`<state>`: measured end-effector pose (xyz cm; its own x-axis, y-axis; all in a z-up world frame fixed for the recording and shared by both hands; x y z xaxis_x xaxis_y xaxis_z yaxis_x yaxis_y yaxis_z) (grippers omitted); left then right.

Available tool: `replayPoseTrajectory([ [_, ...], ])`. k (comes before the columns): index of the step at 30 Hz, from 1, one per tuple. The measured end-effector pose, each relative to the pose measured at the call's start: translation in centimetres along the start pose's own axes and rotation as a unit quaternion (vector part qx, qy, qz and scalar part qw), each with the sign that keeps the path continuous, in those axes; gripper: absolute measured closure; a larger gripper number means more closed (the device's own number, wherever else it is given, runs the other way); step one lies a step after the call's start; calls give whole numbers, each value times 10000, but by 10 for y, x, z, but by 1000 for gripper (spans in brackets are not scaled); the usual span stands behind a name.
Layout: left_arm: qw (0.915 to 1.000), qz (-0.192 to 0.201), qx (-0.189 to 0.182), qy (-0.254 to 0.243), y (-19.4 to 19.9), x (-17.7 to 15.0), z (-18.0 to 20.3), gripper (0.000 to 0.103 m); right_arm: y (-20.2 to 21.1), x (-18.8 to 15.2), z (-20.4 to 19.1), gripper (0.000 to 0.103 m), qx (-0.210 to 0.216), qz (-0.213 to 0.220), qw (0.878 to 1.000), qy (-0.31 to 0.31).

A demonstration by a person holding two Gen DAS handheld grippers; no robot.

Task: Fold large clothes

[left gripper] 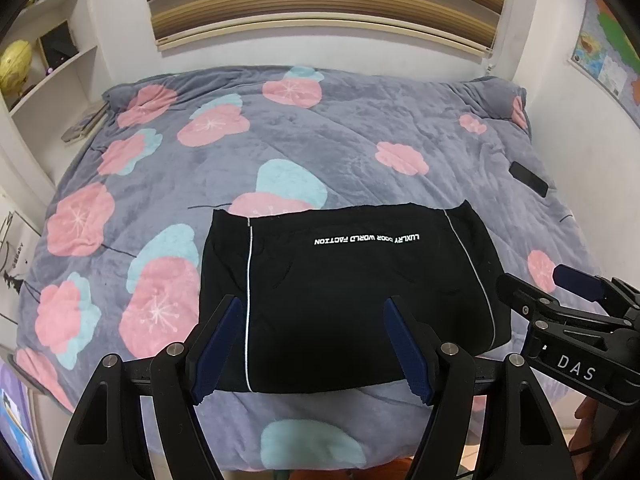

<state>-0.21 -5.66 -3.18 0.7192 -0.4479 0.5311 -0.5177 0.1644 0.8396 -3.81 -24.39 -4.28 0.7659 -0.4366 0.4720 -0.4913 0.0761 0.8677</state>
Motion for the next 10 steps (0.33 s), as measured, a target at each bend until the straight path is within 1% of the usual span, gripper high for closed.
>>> replayPoseTrajectory([
  [4,10000,43,46,-12,-1,3,-2,28,0,1,-1,20,-10,-1,10000,-8],
  [8,9992,193,328,-155,1,8,-3,28,-1,0,-1,20,-10,-1,10000,-11],
  [10,9991,196,322,-182,0,11,-5,28,-1,1,0,20,-4,2,10000,-5],
])
Point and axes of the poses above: each gripper's, at about its wrist camera, not at the fingertips, and y roughly against the way its jaws point, z to its right, x to its top, the point moved 4 cm from there along -y, roughly the way its jaws point, and after that the axes turned 14 degrees about -y, right-handed, at the moved point
